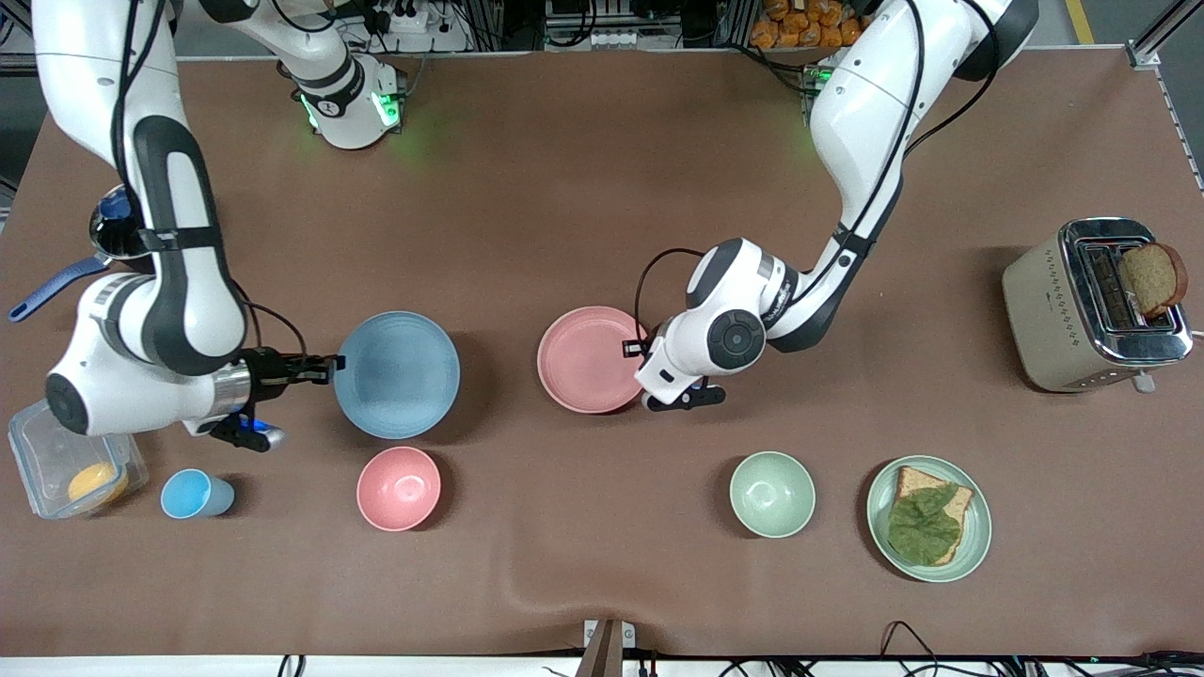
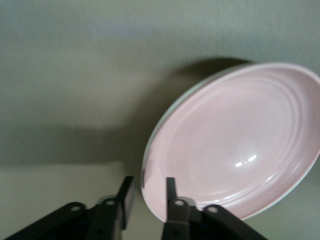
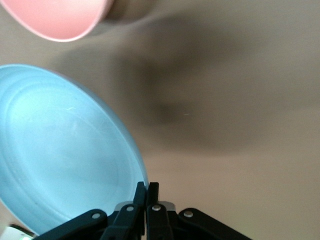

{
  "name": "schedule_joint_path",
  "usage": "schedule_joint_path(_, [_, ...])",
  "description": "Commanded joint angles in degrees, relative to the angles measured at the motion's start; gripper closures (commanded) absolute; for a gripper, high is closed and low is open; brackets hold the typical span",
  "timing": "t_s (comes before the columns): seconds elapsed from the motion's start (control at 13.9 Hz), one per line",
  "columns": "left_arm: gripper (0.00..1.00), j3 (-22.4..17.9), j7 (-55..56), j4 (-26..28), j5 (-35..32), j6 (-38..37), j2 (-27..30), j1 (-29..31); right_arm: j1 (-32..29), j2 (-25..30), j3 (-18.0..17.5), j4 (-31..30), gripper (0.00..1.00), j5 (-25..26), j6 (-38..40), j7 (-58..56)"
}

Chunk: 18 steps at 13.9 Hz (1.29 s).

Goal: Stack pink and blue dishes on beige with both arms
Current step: 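Release the pink plate with the left gripper while the right gripper lifts the blue plate, then lower the blue plate onto the pink plate while the left gripper withdraws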

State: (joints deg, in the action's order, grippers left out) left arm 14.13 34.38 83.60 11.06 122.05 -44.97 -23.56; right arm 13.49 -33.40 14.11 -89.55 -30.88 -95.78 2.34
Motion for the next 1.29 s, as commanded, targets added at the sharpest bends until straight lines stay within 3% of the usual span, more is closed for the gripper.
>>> schedule_joint_path(0.0, [0.0,-0.6,1.57,-0.19,-5.5,-1.02,2.95,0.79,4.51,-1.14,0.57,0.78,1.0,-2.6,-2.47,3.19])
schedule_joint_path(0.29, [0.0,-0.68,-1.31,-0.19,-13.76,-9.71,8.31,5.18,11.11,-3.6,0.57,0.87,1.0,-4.7,-4.67,8.19])
schedule_joint_path(0.65, [0.0,-0.68,-14.5,-0.19,-13.96,-14.91,12.96,13.0,17.08,-5.8,0.57,0.87,1.0,-11.12,-9.07,11.46])
schedule_joint_path(0.93, [0.0,-0.6,-27.23,-0.19,-14.13,-18.33,17.97,19.94,19.73,-5.8,0.57,0.87,1.0,-11.31,-9.43,11.54])
schedule_joint_path(1.22, [0.0,-0.68,-29.37,-0.19,-14.13,-26.93,27.8,22.24,21.05,-6.33,0.48,0.96,1.0,-11.48,-12.23,11.54])
